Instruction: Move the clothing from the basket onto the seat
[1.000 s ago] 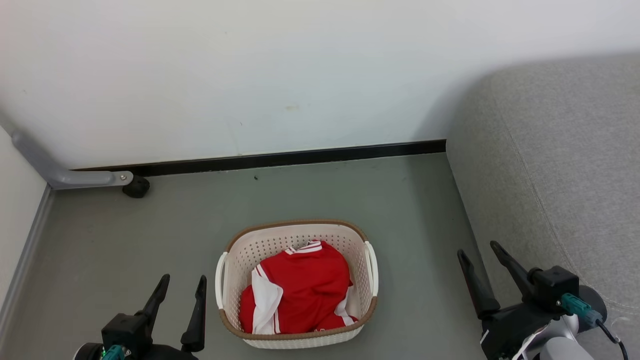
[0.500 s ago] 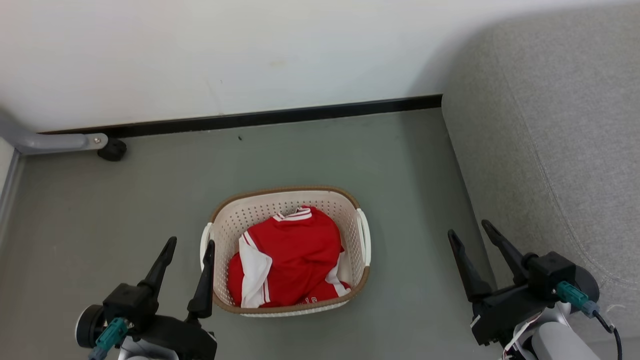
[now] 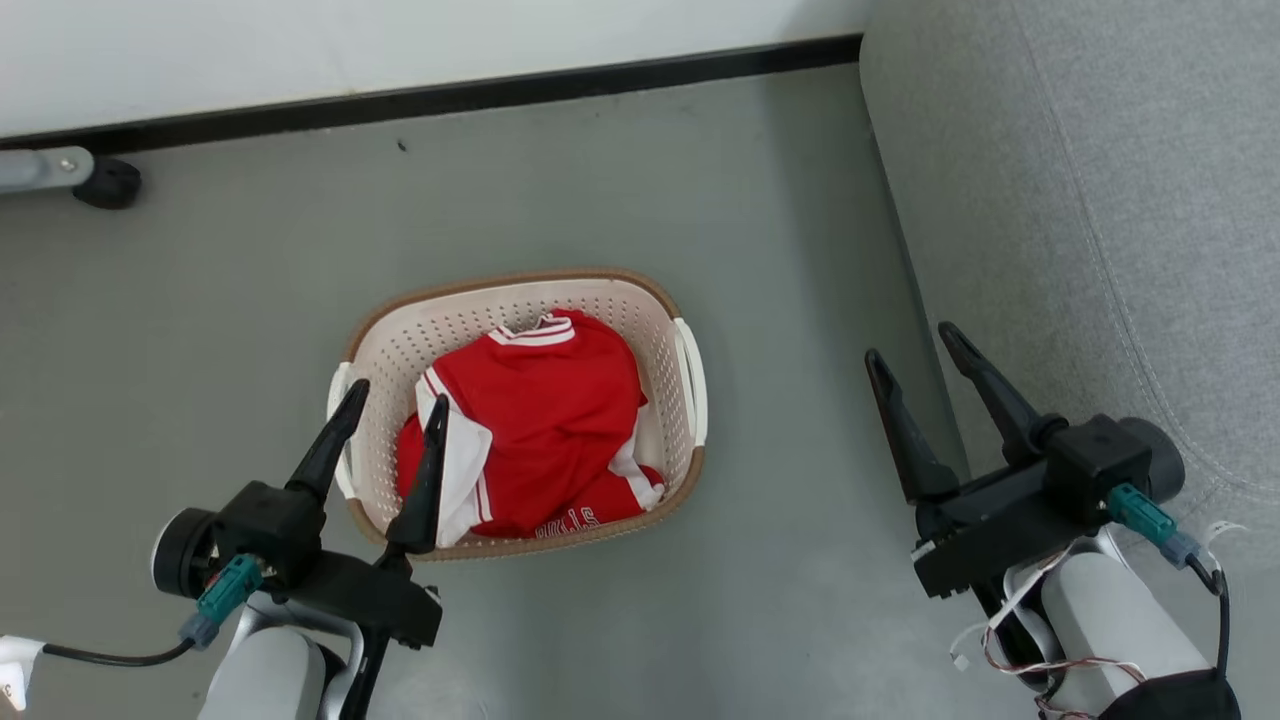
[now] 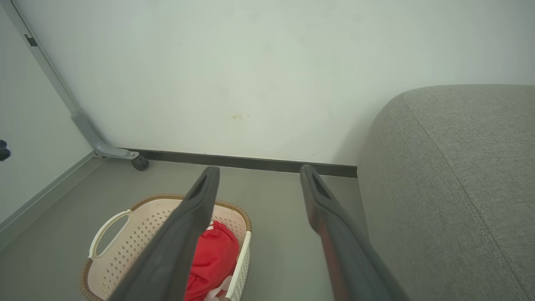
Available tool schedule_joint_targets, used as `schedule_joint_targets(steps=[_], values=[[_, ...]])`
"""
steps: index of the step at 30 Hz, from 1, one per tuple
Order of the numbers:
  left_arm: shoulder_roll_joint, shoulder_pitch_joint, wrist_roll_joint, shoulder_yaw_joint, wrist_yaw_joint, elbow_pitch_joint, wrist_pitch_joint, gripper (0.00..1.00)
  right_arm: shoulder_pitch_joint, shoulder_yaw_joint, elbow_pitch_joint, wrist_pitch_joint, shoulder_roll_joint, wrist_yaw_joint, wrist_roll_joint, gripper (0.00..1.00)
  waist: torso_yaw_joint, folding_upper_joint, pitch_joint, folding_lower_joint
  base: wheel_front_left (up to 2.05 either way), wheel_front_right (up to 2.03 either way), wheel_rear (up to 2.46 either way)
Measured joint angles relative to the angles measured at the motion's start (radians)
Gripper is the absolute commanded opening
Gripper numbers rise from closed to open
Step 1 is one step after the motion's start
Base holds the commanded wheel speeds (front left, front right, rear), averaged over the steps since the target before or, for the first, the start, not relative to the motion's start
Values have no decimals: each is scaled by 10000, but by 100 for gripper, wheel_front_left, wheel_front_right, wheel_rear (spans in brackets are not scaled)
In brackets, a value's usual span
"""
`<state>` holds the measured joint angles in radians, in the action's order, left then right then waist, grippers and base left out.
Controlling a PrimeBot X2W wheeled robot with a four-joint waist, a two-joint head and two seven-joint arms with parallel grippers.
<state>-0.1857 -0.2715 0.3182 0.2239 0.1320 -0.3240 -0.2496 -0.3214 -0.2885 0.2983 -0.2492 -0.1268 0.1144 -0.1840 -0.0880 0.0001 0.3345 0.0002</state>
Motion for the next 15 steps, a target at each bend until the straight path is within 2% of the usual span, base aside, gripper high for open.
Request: schedule_joint_targets(steps=[9, 15], values=[[-330, -1210, -4, 648, 0, -186, 0, 100, -434, -36, -612, -2, 140, 2, 109, 100, -594, 1, 1236, -1, 0, 0, 0], [-523, -1997, -2, 656, 0, -627, -2, 100, -607, -36, -876, -2, 222, 2, 198, 100, -993, 1, 2094, -1, 0, 0, 0]])
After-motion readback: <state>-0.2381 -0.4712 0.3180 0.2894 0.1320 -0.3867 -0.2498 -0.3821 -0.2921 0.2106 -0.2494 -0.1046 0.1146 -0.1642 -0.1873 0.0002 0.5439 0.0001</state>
